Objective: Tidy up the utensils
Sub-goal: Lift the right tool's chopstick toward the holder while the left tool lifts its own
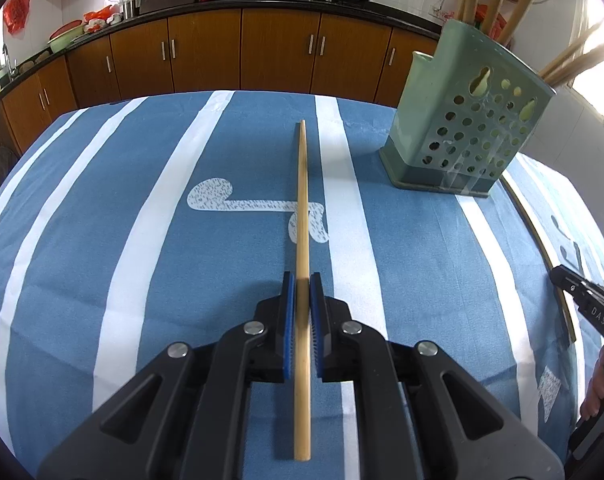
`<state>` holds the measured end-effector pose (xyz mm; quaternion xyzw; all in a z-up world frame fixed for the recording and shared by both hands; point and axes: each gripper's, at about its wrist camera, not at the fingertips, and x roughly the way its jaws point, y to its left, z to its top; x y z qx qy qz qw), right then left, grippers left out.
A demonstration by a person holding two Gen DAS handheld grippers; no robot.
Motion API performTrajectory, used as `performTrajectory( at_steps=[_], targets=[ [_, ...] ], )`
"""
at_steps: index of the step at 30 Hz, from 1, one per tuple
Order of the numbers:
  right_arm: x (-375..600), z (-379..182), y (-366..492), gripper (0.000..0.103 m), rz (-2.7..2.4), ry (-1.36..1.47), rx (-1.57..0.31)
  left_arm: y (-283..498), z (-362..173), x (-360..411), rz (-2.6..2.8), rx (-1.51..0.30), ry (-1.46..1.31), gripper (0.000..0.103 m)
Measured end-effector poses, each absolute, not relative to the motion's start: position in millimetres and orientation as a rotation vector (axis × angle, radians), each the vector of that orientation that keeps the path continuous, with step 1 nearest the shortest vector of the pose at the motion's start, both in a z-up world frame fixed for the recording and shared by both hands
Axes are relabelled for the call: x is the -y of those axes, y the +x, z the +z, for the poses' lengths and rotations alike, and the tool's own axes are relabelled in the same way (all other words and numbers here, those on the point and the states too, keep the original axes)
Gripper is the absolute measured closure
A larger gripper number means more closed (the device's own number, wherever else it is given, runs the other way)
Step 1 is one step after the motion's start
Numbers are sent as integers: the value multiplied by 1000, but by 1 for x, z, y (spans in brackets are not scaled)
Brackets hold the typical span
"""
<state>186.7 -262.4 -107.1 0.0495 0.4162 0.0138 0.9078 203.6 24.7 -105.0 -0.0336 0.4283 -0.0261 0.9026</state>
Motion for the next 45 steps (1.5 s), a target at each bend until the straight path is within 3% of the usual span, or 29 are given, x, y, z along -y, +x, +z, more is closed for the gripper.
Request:
performTrajectory(
  at_steps=[18,45],
  targets=[
    [271,-97,168,95,32,127,-831,182,-99,-25,-59,-901,-45,95],
    [287,2,140,95,72,173,-539,142,26,-37,-160,-585,-153,95]
  ],
)
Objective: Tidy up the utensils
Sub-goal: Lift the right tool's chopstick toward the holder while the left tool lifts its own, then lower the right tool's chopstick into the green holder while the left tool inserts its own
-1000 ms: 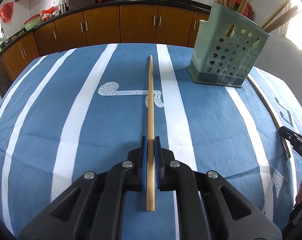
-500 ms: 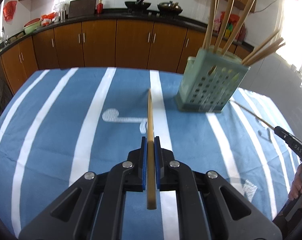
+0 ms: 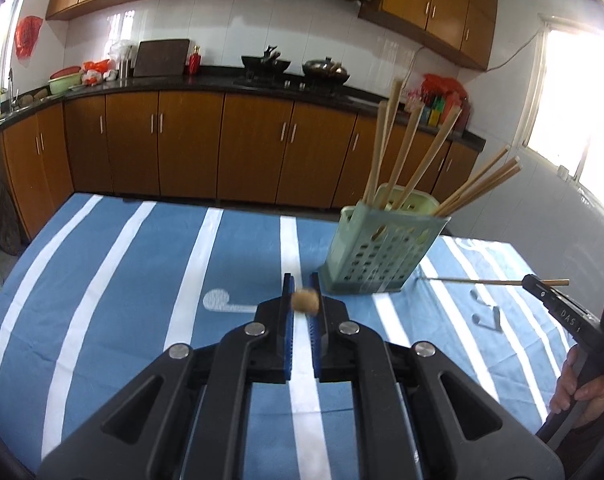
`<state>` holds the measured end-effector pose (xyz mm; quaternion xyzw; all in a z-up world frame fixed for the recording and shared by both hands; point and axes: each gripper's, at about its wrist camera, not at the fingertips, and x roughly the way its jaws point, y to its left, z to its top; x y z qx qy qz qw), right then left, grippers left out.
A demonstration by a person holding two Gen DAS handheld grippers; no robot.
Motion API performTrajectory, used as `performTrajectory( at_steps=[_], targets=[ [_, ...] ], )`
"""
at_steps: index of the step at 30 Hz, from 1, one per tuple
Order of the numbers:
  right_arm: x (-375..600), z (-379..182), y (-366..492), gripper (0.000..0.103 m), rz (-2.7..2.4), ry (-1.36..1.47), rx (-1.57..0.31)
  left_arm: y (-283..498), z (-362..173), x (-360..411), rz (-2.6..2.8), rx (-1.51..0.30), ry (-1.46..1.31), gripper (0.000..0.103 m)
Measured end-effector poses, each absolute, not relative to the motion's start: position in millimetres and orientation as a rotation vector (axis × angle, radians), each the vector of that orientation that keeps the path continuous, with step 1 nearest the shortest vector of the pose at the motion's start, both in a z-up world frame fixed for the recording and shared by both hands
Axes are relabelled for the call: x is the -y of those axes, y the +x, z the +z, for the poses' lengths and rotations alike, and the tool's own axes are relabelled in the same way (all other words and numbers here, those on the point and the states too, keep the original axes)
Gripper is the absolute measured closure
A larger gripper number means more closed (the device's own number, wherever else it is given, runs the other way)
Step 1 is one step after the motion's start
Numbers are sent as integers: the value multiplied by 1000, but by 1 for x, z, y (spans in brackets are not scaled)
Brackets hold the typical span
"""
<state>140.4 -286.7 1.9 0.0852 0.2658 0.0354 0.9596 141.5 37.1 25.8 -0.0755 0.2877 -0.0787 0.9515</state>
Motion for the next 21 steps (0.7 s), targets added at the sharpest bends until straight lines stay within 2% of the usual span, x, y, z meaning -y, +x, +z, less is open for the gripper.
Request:
performTrajectory(
  at_steps=[9,21],
  targets=[
    [289,33,135,95,93,192,-459,134,63,-26,-229,-508,-148,95],
    [283,122,127,95,214,255,-250,137,140,9,-312,-319,-186,95]
  ],
)
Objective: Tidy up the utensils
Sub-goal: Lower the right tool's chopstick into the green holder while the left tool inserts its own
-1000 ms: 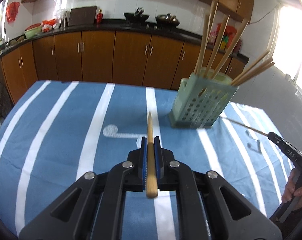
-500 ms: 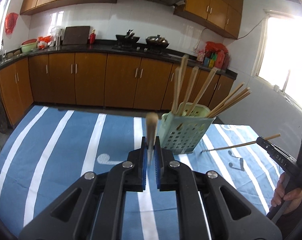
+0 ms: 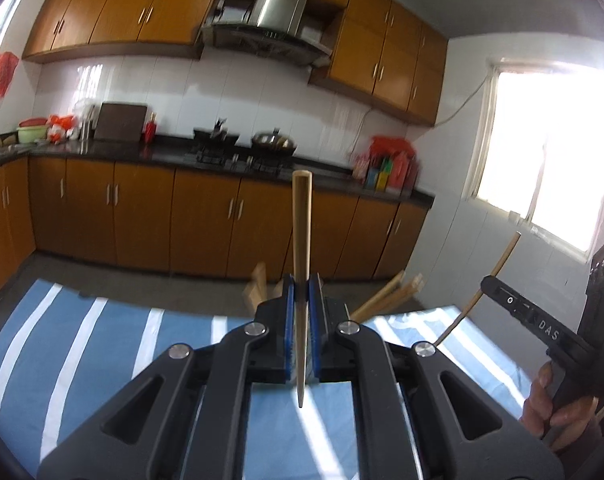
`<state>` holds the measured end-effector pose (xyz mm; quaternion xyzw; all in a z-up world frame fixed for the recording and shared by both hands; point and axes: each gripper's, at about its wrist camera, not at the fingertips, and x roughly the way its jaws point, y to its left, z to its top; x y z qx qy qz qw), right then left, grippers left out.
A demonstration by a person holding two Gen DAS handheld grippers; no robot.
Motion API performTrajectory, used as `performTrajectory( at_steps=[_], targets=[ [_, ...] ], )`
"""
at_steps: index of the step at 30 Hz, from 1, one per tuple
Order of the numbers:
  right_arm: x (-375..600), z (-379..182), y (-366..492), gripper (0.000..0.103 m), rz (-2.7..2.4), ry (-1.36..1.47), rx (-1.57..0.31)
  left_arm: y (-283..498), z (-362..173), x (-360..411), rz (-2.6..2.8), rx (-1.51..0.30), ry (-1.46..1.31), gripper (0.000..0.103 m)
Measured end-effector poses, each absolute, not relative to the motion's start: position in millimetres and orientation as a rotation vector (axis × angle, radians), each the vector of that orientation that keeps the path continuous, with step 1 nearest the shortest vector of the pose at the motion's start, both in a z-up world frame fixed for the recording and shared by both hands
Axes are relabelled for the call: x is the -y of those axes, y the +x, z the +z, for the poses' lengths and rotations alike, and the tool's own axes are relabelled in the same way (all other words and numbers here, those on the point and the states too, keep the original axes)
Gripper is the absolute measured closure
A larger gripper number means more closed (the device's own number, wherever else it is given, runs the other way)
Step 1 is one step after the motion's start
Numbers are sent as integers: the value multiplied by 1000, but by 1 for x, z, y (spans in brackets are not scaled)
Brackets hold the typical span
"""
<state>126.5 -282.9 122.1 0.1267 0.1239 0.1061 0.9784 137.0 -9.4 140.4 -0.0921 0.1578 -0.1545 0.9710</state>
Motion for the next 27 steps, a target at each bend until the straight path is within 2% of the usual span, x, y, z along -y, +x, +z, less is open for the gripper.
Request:
performTrajectory(
  at_steps=[6,10,19,27],
  targets=[
    [268,157,138,95,228,268,-109,150,176,33,-279,-189,-193,95],
    [260,158,158,95,195,255,-54,163,183,39,-227,-136,-184,95],
    [246,123,207,95,163,210,-115,198,154,35,-183,-154,-185,95],
    [236,108,211,95,176,190,-177,221,135,37,-181,-215,-183,95]
  ],
)
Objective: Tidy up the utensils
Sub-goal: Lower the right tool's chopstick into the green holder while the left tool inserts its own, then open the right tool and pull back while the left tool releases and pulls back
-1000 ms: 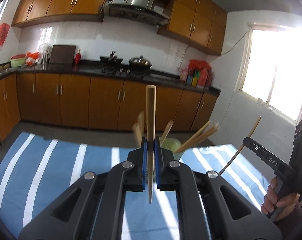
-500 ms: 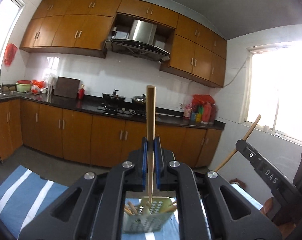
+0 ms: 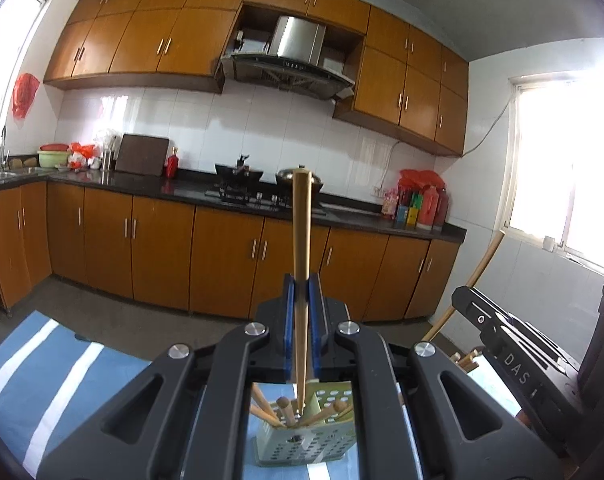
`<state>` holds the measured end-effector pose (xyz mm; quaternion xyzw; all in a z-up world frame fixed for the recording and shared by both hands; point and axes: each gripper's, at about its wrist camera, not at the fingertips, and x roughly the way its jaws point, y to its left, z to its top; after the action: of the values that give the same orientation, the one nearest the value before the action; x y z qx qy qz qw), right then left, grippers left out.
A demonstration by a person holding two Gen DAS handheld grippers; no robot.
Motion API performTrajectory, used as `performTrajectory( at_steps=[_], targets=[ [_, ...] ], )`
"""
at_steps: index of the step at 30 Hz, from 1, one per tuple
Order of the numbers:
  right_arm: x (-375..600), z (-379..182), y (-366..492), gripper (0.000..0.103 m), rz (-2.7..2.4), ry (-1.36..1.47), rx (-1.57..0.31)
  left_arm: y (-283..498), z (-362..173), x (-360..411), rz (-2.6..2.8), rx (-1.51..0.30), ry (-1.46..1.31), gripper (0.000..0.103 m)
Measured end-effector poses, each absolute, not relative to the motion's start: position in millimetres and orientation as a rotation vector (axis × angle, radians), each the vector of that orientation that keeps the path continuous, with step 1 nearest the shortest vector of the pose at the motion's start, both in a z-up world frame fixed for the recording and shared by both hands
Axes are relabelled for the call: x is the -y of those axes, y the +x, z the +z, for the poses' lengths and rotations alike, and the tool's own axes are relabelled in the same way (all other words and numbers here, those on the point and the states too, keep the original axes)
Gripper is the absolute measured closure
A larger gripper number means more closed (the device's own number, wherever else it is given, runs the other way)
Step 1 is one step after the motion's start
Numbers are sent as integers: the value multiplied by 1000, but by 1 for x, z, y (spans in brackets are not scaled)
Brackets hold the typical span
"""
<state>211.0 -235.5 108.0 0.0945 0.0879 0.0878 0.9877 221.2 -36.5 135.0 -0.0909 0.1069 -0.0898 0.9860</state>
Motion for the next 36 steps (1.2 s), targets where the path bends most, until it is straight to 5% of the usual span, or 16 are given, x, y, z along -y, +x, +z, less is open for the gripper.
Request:
performTrajectory(
  at_steps=[2,6,18,26,31,34,36],
  targets=[
    [237,107,209,94,181,198,-185,224,132,34,-176,-233,-190,94],
    [244,110,201,68,173,209,-182,222,133,22,-169,-245,-215,88],
    [263,113,168,62,127,202,-204,165,138,-24,-125,-235,-249,57],
    [267,101,138,49,112,204,-235,115,117,-42,-118,-265,-234,23],
    [263,90,109,18,114,192,-235,82,105,-35,-102,-239,-152,4],
    [259,83,93,3,115,170,-226,64,96,-31,-86,-235,-107,4],
    [252,77,81,2,112,142,-219,58,91,-30,-80,-250,-87,4]
  ],
)
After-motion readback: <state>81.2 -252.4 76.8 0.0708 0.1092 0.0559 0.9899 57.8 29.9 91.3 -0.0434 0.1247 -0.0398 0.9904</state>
